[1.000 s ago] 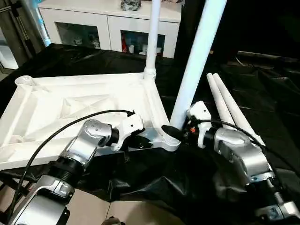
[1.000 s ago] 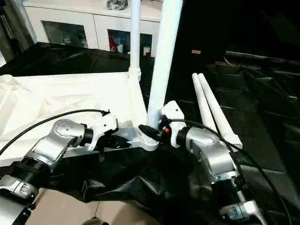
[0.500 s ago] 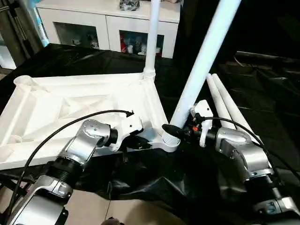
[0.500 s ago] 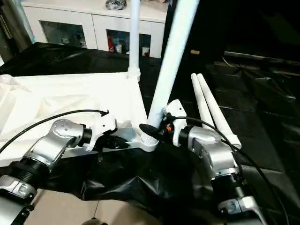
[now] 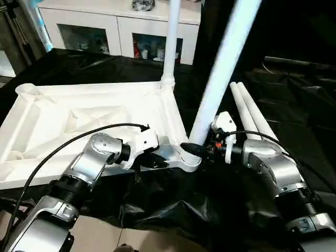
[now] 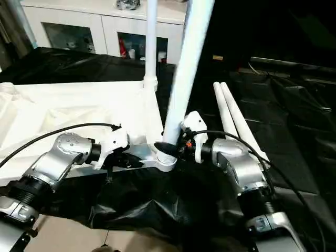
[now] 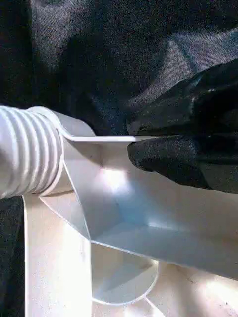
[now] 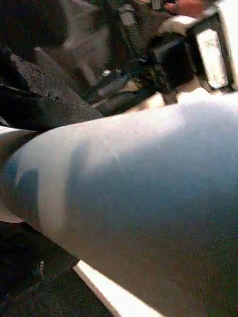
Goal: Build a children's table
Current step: Insert table leg to table base
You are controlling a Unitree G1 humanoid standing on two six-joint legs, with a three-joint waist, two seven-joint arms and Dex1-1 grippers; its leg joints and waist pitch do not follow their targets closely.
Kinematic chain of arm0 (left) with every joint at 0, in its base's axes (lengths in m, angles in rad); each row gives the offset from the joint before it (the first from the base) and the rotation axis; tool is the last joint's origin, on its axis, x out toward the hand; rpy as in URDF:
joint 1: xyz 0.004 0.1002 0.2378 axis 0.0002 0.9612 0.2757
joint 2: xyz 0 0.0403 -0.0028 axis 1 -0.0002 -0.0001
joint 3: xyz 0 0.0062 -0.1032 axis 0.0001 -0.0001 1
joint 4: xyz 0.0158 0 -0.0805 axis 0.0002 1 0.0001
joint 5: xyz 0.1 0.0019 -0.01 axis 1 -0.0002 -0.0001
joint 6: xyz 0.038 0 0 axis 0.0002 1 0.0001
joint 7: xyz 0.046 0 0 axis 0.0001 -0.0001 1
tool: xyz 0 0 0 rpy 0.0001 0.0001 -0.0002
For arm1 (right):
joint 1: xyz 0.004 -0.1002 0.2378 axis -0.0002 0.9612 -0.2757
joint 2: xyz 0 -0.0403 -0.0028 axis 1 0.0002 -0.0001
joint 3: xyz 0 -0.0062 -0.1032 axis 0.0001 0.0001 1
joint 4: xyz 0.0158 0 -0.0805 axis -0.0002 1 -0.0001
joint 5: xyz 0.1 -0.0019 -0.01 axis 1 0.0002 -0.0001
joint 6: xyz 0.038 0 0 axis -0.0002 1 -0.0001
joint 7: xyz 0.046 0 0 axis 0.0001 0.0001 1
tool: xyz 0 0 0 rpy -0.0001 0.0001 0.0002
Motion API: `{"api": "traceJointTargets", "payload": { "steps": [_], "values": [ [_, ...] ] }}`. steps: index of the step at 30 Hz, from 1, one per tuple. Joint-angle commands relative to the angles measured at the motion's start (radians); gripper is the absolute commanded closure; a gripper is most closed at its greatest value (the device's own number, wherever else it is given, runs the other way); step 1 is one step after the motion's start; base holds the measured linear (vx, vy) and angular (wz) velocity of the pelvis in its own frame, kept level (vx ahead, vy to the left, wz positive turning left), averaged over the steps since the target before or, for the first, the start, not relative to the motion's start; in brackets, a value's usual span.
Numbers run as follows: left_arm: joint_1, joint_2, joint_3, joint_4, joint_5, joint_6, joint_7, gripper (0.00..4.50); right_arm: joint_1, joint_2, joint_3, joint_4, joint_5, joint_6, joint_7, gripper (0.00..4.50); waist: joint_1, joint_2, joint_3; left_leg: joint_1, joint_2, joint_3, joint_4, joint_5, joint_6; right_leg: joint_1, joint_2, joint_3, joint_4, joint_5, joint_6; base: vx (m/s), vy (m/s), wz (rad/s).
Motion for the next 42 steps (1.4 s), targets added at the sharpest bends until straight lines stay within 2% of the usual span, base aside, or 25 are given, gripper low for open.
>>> {"api": "traceJointTargets", "payload": {
  "steps": [1,5,11,17,18,21,26,32,35,36,42],
  "values": [
    [-0.025,0.013,0.020,-0.035,0.003,-0.021,0.023,4.50,0.064,-0.017,0.092,0.062,-0.060,0.050,0.049,2.61,0.002,0.011,-0.053,0.016,0.050,-0.019,-0.076,-0.298,-0.003,0.034,-0.094,0.058,-0.086,-0.270,-0.180,0.000,0.000,0.00],
    [-0.022,0.012,0.019,-0.036,0.006,-0.023,0.027,4.50,0.057,-0.019,0.109,0.039,-0.070,0.051,0.057,2.61,0.004,0.010,-0.052,0.016,0.050,-0.019,-0.076,-0.293,-0.002,0.034,-0.093,0.057,-0.086,-0.274,-0.177,0.000,0.000,0.00],
    [-0.020,0.013,0.019,-0.039,0.004,-0.027,0.022,4.50,0.057,-0.022,0.104,0.045,-0.073,0.048,0.059,2.61,0.003,0.009,-0.052,0.016,0.050,-0.019,-0.077,-0.297,-0.003,0.034,-0.093,0.057,-0.087,-0.282,-0.176,0.000,0.000,0.00],
    [-0.019,0.015,0.020,-0.038,0.004,-0.029,0.021,4.50,0.059,-0.016,0.076,0.054,-0.059,0.053,0.042,2.61,0.005,0.009,-0.052,0.016,0.050,-0.019,-0.076,-0.293,-0.001,0.034,-0.094,0.057,-0.088,-0.287,-0.174,0.000,0.000,0.00],
    [-0.018,0.014,0.021,-0.040,0.003,-0.027,0.023,4.50,0.055,-0.004,0.043,0.059,-0.031,0.071,0.024,2.61,0.004,0.009,-0.051,0.016,0.050,-0.019,-0.077,-0.297,-0.001,0.034,-0.094,0.057,-0.088,-0.293,-0.173,0.000,0.000,0.00],
    [-0.015,0.014,0.021,-0.042,0.003,-0.026,0.024,4.50,0.054,0.005,0.013,0.058,-0.005,0.091,0.009,2.61,0.004,0.011,-0.051,0.017,0.051,-0.020,-0.078,-0.306,-0.004,0.032,-0.094,0.057,-0.089,-0.303,-0.171,0.000,0.000,0.00],
    [-0.016,0.015,0.021,-0.039,0.005,-0.027,0.024,4.50,0.078,-0.007,0.039,0.037,-0.026,0.080,0.014,2.61,0.005,0.010,-0.051,0.017,0.050,-0.020,-0.078,-0.304,-0.006,0.033,-0.094,0.057,-0.089,-0.301,-0.168,0.000,0.000,0.00],
    [-0.017,0.020,0.021,-0.039,0.005,-0.029,0.020,4.50,0.073,0.009,0.037,0.034,-0.041,0.063,-0.004,2.61,0.005,0.011,-0.051,0.016,0.050,-0.020,-0.078,-0.303,-0.007,0.033,-0.094,0.057,-0.089,-0.293,-0.171,0.000,0.000,0.00],
    [-0.018,0.024,0.018,-0.039,0.011,-0.031,0.020,4.50,0.062,0.002,0.061,0.034,-0.062,0.054,0.006,2.61,0.003,0.013,-0.051,0.017,0.050,-0.021,-0.079,-0.309,-0.011,0.033,-0.093,0.057,-0.088,-0.297,-0.170,0.000,0.000,0.00],
    [-0.018,0.025,0.018,-0.040,0.012,-0.031,0.019,4.50,0.060,-0.001,0.068,0.032,-0.067,0.053,0.010,2.61,0.002,0.008,-0.050,0.017,0.050,-0.020,-0.079,-0.311,-0.010,0.032,-0.093,0.057,-0.089,-0.299,-0.170,0.000,0.000,0.00],
    [-0.012,0.034,0.015,-0.060,0.013,-0.028,0.012,4.50,0.057,-0.014,0.104,0.030,-0.094,0.047,0.040,2.61,0.000,0.010,-0.051,0.016,0.052,-0.022,-0.079,-0.305,-0.008,0.033,-0.095,0.058,-0.088,-0.300,-0.169,0.000,0.000,0.00]
  ]
}}
